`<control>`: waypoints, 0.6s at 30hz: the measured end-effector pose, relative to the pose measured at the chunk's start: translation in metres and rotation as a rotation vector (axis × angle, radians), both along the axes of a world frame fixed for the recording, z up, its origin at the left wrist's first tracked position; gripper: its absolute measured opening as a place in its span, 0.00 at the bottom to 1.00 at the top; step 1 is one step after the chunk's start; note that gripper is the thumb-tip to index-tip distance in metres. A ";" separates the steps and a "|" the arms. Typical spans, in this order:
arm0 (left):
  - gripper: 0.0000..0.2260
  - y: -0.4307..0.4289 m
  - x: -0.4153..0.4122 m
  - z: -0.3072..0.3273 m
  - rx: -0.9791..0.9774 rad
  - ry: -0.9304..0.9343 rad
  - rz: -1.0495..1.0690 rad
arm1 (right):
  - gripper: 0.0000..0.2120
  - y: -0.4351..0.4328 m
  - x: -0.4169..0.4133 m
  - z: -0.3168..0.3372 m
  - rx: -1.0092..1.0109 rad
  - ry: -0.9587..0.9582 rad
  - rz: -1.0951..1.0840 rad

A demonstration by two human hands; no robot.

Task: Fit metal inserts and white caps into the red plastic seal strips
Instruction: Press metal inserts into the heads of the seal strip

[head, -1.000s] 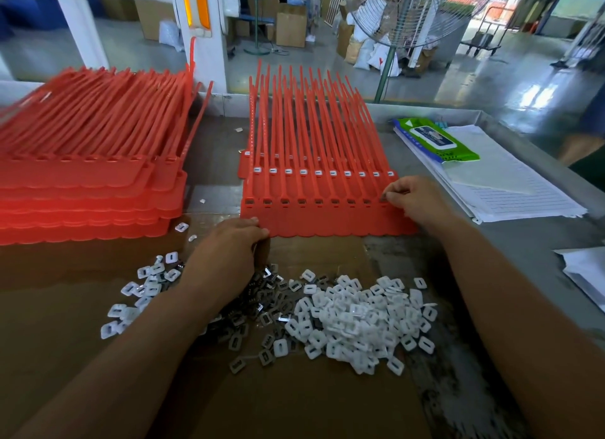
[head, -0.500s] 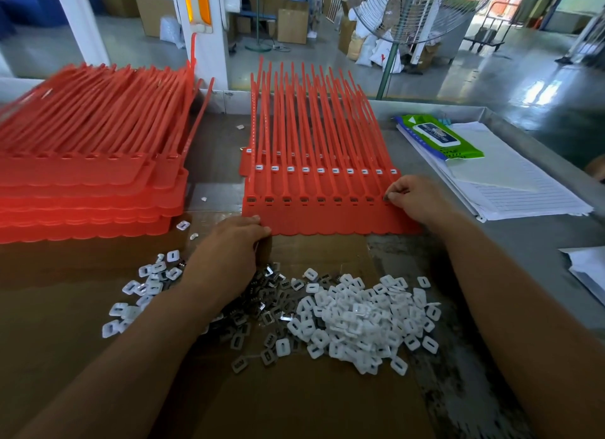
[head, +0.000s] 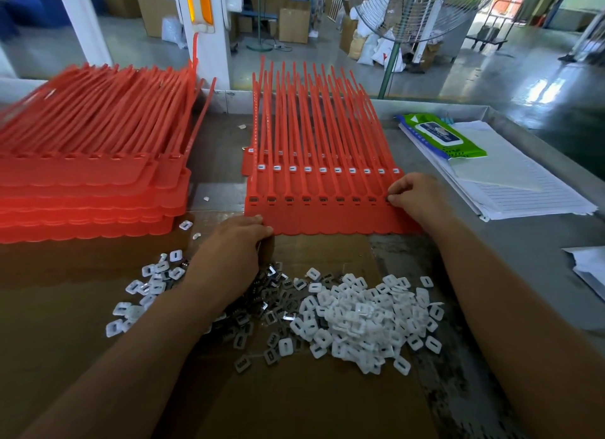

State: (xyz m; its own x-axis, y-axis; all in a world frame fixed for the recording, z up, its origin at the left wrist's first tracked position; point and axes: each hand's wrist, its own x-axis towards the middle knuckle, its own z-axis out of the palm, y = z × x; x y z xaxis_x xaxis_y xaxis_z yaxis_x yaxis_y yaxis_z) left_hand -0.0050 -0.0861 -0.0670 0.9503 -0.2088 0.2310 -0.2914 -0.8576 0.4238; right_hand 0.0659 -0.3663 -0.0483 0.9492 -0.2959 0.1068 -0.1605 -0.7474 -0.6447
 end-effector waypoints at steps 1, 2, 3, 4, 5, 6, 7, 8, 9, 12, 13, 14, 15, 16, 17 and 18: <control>0.17 0.000 0.000 0.000 0.001 0.001 0.001 | 0.14 0.000 0.001 0.000 0.007 0.002 -0.012; 0.18 0.000 0.001 0.000 0.002 0.003 0.001 | 0.14 0.001 0.002 0.000 0.010 0.003 -0.023; 0.18 0.000 0.001 0.000 0.003 0.005 0.003 | 0.15 0.001 0.002 0.000 0.011 0.003 -0.030; 0.18 0.000 0.001 0.000 0.003 0.006 0.004 | 0.15 0.002 0.003 0.000 0.013 0.001 -0.035; 0.18 0.000 0.001 0.000 0.003 0.005 0.004 | 0.15 0.002 0.003 0.000 0.016 -0.001 -0.040; 0.18 0.000 0.001 0.000 0.001 0.004 0.004 | 0.15 0.002 0.003 -0.001 0.018 -0.003 -0.042; 0.17 0.000 0.001 -0.001 -0.001 0.002 0.003 | 0.15 0.002 0.003 -0.002 0.018 -0.005 -0.041; 0.17 0.000 0.000 -0.001 -0.002 0.001 0.003 | 0.14 0.001 0.003 -0.003 0.012 -0.008 -0.038; 0.17 0.000 0.000 -0.001 -0.001 0.001 0.003 | 0.14 0.000 0.003 -0.004 0.002 -0.011 -0.031; 0.18 0.000 0.001 -0.002 -0.003 0.003 0.005 | 0.13 -0.002 0.004 -0.006 0.002 -0.006 -0.008; 0.18 0.000 0.001 -0.002 -0.002 0.004 0.005 | 0.12 -0.002 0.004 -0.006 0.010 -0.006 0.001; 0.18 0.000 0.002 -0.002 -0.001 0.005 0.006 | 0.12 -0.002 0.003 -0.006 0.024 -0.010 0.010; 0.18 0.000 0.002 -0.002 -0.002 0.006 0.007 | 0.10 -0.002 0.002 -0.005 0.043 -0.018 0.018; 0.18 0.000 0.002 -0.003 -0.003 0.007 0.007 | 0.09 -0.001 0.001 -0.004 0.056 -0.034 0.023; 0.17 0.000 0.002 -0.003 -0.005 0.007 0.007 | 0.08 0.001 -0.002 -0.001 0.060 -0.061 0.027; 0.17 0.000 0.002 -0.003 -0.005 0.008 0.008 | 0.06 0.004 -0.005 0.001 0.055 -0.095 0.031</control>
